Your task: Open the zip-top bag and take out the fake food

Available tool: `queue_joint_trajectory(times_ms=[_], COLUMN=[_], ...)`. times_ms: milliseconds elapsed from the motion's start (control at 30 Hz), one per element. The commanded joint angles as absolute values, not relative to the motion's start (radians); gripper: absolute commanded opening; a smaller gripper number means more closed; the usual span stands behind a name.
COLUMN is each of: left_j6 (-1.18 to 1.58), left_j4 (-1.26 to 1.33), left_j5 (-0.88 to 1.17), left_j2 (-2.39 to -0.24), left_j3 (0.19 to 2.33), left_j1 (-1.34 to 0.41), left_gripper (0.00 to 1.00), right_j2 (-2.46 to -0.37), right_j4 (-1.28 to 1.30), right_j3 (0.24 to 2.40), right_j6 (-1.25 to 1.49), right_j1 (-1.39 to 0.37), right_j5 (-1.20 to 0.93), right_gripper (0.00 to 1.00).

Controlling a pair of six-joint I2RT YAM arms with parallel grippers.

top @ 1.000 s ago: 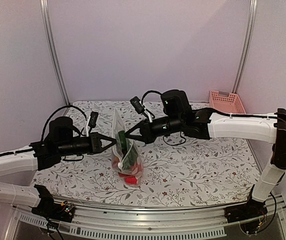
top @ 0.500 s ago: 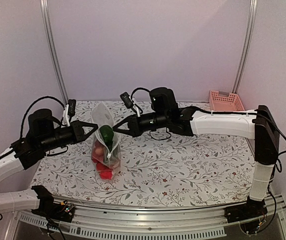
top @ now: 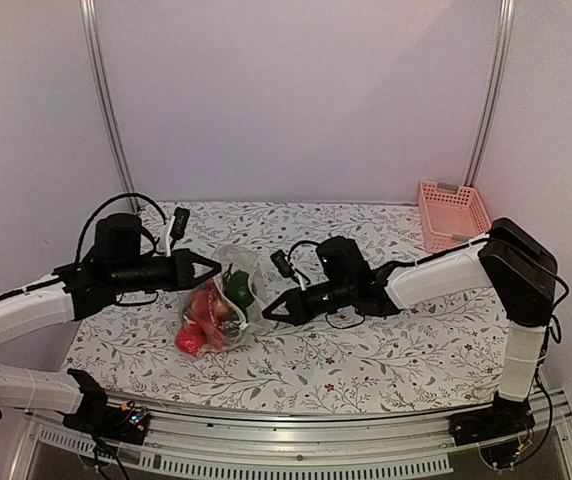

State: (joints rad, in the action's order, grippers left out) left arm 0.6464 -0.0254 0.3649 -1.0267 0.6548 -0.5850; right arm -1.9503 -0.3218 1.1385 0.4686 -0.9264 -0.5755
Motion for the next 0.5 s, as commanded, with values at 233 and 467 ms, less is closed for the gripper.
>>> queue_joint_trajectory(times_ms=[233, 467], left_j6=[0.591, 0.59], left_j4=[0.147, 0.163], left_j5=[0.484, 0.501], left_j2=[-1.264, -1.305], left_j3=[0.745, 0.758], left_j1=[-0.689, -0.703], left_gripper=[0.0, 0.0], right_j2=[-1.739, -1.653], right_j4=[-0.369, -0.363], right_j3=[0.888, 0.866], right_j6=[0.413, 0.315], right_j1=[-0.884, -0.886], right_j5=[-0.409, -0.389], right_gripper=[0.1, 0.37])
